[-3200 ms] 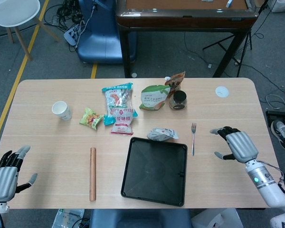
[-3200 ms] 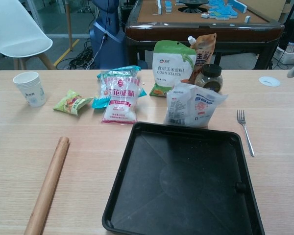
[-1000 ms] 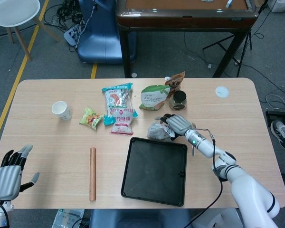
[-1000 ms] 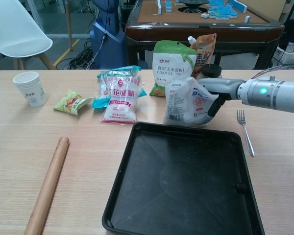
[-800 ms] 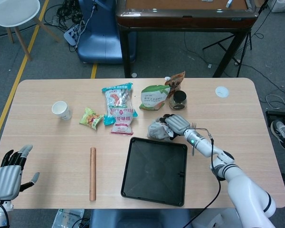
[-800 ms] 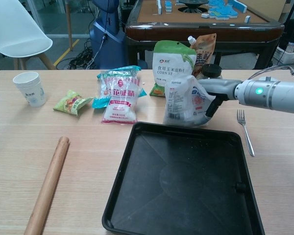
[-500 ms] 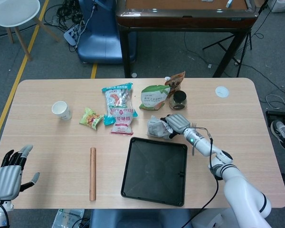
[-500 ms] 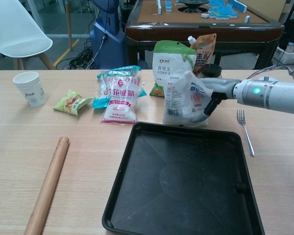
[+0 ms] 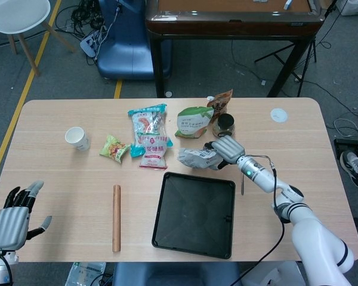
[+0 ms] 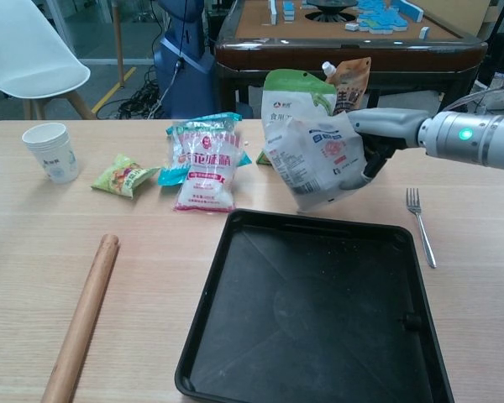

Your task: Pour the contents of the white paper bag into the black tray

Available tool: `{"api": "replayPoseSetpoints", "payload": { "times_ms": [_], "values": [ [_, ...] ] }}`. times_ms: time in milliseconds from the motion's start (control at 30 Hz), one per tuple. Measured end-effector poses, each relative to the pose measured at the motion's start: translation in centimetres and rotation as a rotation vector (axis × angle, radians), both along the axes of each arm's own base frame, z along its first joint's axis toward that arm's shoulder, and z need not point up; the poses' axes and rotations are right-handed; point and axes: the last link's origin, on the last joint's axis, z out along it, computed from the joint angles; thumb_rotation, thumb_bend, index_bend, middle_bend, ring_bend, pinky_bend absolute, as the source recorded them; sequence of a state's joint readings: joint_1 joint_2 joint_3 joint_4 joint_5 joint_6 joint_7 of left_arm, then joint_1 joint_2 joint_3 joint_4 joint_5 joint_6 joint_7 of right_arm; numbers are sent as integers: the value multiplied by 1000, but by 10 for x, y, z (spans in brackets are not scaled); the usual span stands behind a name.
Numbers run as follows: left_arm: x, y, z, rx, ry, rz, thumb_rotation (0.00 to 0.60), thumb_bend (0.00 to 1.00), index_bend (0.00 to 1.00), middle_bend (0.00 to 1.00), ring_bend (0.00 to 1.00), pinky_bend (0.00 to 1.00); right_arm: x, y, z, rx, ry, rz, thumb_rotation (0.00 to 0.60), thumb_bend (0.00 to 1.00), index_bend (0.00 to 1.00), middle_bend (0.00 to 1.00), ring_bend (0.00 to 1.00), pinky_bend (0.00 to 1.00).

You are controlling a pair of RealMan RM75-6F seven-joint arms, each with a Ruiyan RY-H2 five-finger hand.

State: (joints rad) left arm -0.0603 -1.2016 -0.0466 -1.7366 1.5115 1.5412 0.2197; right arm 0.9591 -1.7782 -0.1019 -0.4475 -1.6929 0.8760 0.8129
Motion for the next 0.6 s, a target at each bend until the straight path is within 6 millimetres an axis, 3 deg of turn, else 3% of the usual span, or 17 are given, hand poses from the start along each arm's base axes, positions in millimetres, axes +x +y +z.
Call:
{"api": "replayPoseSetpoints", "payload": {
  "times_ms": [333,600],
  "values": [
    [-3,-1,1,4,-16,-7,600,257,100,129,159,59,21,30,33,24,83,213,600,648,935,902,837,926],
    [-4,-2,0,0,-29,-19,600,257,101,130,159,59,36,67,80,-18,242,365,600,649,962,929,874,952]
  ]
}}
